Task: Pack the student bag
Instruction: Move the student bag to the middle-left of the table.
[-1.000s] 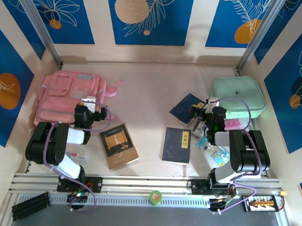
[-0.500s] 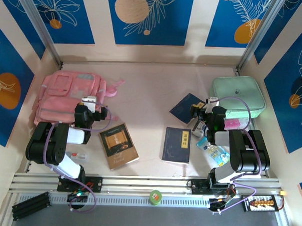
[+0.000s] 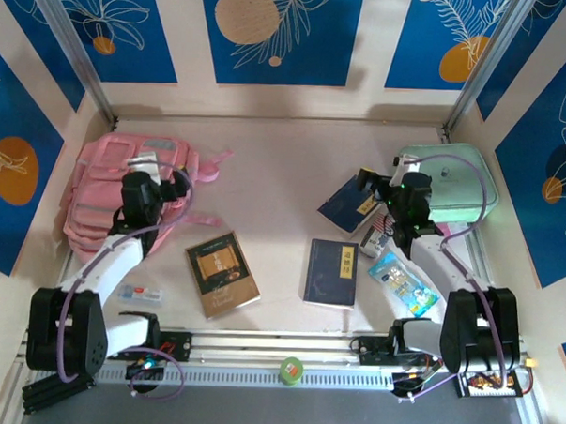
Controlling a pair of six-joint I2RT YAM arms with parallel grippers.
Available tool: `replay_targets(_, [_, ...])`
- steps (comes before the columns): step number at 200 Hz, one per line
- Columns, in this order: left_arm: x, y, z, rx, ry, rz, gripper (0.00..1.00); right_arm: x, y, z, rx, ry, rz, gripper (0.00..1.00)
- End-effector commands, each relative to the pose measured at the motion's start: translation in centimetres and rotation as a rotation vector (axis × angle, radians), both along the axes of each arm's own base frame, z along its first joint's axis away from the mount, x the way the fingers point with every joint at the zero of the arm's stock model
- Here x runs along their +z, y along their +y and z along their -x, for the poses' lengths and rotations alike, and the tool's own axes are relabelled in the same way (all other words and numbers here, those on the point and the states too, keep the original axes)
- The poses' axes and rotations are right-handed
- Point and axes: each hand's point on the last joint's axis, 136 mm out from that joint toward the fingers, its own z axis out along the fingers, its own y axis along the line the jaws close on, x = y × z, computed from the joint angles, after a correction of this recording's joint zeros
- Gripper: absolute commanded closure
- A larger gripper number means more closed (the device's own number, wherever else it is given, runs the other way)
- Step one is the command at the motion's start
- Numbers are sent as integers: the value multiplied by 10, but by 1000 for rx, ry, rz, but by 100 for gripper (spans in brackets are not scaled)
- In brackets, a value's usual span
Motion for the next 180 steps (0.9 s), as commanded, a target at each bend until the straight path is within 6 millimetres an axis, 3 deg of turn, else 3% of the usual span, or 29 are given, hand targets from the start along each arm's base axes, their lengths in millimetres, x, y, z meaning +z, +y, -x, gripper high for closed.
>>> replay_targets(1, [-21,1,13,42,217,114,0,-20,46,20,114,195,-108,1])
replay_targets(28, [-43,26,9,164,316,69,0,-18,95,25,233,256,-114,1])
replay_targets(87, [-95,59,-3,275,539,174,0,-31,159,29,362,392,-230,1])
replay_targets(126, [-120,101,-17,355,667,162,0,-43,200,44,518,470,-216,1])
replay_targets(157, [-146,105,-42,293,782,179,0,-53,215,50,552,508,-208,1])
replay_targets(180, [-161,84,-58,205,810,239,4,-62,221,50,552,536,-212,1])
